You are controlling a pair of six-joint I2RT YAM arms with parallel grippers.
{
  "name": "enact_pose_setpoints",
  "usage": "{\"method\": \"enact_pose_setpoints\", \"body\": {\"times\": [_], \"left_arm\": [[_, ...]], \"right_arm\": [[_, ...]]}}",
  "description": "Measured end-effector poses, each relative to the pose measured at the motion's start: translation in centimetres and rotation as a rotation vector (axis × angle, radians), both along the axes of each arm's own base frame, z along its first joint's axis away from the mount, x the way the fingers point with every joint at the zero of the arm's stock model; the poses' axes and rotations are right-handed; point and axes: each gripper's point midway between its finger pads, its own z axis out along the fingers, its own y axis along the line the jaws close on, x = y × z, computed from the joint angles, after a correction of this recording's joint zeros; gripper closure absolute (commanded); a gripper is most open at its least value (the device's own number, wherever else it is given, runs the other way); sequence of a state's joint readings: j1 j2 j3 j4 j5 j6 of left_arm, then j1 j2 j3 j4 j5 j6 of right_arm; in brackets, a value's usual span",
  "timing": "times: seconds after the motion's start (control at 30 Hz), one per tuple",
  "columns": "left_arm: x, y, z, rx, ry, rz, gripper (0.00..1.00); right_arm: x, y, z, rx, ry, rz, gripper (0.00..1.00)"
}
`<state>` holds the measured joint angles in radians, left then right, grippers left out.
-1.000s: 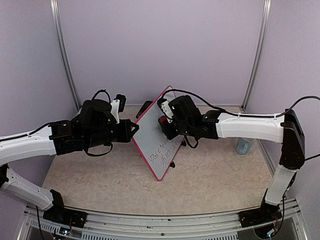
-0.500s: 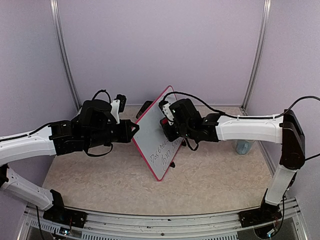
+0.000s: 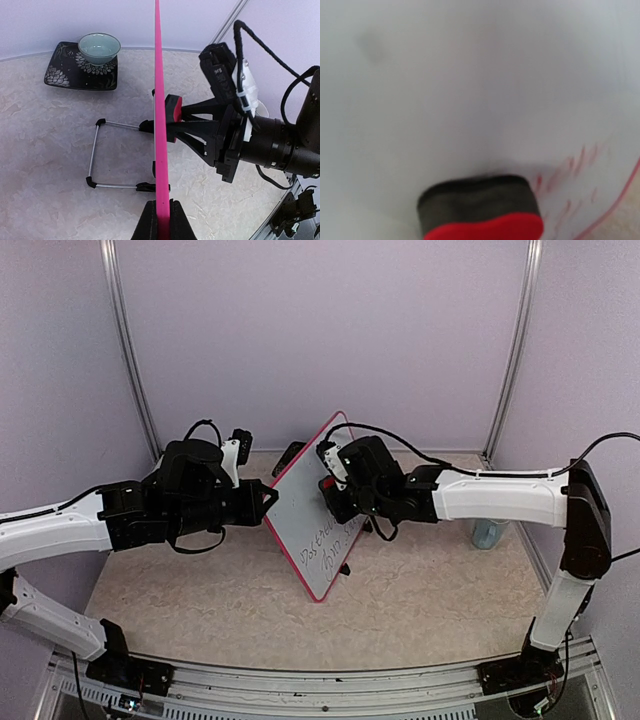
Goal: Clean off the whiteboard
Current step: Erase the whiteboard at the center of the board.
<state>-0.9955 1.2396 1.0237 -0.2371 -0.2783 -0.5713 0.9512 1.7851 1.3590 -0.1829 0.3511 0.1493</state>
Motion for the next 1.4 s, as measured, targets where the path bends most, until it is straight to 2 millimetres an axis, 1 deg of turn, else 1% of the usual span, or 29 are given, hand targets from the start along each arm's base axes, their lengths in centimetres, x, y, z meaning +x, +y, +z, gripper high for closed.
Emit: {"method": "enact_pose_setpoints", "body": {"times": [0.2,0.27,0.33,0.4,0.63,0.7,0.73,0.9,1.0,1.1,1.17,1.27,1.33,1.4], "left_arm": [[-0.1,-0.2,0.1,0.002,-0.004,-0.014,1.00],[-0.1,-0.2,0.1,0.003,-0.005,-0.016,1.00],[-0.1,-0.2,0.1,0.003,-0.005,-0.016,1.00],[-0.1,-0.1,0.0,0.004,-0.004,-0.011,1.00],[0.0,0.2,-0.2,0.012,0.000,0.008,1.00],[0.1,0.3,-0.2,0.014,0.000,0.012,1.00],[0.1,0.3,-0.2,0.015,0.000,0.013,1.00],[0.1,0.3,-0.2,0.014,0.001,0.013,1.00],[0.0,0.3,-0.2,0.014,0.001,0.012,1.00],[0.0,0.3,-0.2,0.013,0.001,0.010,1.00],[0.0,0.2,-0.2,0.012,0.001,0.005,1.00],[-0.1,0.1,-0.1,0.009,0.001,-0.002,1.00],[-0.1,0.1,-0.1,0.009,0.002,-0.003,1.00],[-0.1,0.1,-0.1,0.009,0.001,-0.002,1.00]], "right_arm": [[0.1,1.4,5.1,0.093,-0.073,0.025,0.75],[0.2,1.6,5.8,0.107,-0.086,0.026,0.75],[0.2,1.6,5.5,0.103,-0.084,0.024,0.75],[0.4,1.6,4.6,0.090,-0.076,0.018,0.75],[0.5,-0.2,-0.8,0.019,-0.001,-0.025,0.75],[0.7,-0.6,-1.7,0.007,0.012,-0.039,0.75],[0.7,-0.6,-1.8,0.005,0.013,-0.042,0.75],[0.7,-0.6,-1.7,0.000,0.016,-0.042,0.75],[0.7,-0.5,-1.2,-0.003,0.018,-0.033,0.75],[0.9,0.2,0.7,0.030,0.001,-0.018,0.75],[1.1,0.7,2.8,0.066,-0.025,-0.005,0.74],[1.3,1.2,4.8,0.102,-0.055,0.002,0.75],[1.4,1.2,5.0,0.107,-0.059,0.001,0.75],[1.5,1.2,4.6,0.100,-0.057,-0.003,0.75]]}}
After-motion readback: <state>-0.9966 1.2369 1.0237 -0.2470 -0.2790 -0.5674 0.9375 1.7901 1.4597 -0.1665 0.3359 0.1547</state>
